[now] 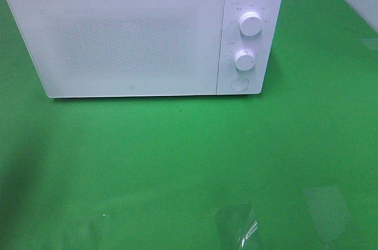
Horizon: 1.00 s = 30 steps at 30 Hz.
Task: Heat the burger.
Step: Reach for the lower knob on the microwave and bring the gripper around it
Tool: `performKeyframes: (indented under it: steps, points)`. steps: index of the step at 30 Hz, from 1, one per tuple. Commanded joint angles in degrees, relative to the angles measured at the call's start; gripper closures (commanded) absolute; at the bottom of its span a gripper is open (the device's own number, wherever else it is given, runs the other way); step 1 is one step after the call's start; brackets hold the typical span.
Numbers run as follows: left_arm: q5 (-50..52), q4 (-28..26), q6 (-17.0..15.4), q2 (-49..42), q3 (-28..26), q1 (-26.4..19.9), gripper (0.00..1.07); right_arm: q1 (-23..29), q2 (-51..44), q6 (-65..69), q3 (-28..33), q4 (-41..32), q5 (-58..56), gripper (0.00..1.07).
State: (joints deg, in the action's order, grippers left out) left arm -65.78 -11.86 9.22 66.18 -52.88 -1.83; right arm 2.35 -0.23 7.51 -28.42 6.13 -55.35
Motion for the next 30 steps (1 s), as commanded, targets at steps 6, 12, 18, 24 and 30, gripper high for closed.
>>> performKeyframes:
  steps: [6,12,18,24,30]
  points:
    - [-2.4,2.1,-1.5,-8.4,0.5,-0.2,0.07,-0.3,-1.5,0.1,0.2,-0.1,0.3,0.4]
    - [-0.3,4.2,-3.1,-15.9,5.7,-0.2,0.07,-0.3,-1.5,0.1,0.2,-0.1,0.3,0.4]
    - [2.3,4.8,-3.7,-28.5,17.2,-0.2,0.07,-0.3,-1.5,0.1,0.2,-0.1,0.3,0.4]
    - [4.0,4.9,-5.7,-38.5,23.0,-0.2,0.07,-0.3,-1.5,0.1,0.2,-0.1,0.3,0.4]
    - [4.4,5.7,-6.8,-47.3,23.3,-0.2,0.07,-0.3,-1.5,0.1,0.2,-0.1,0.3,0.4]
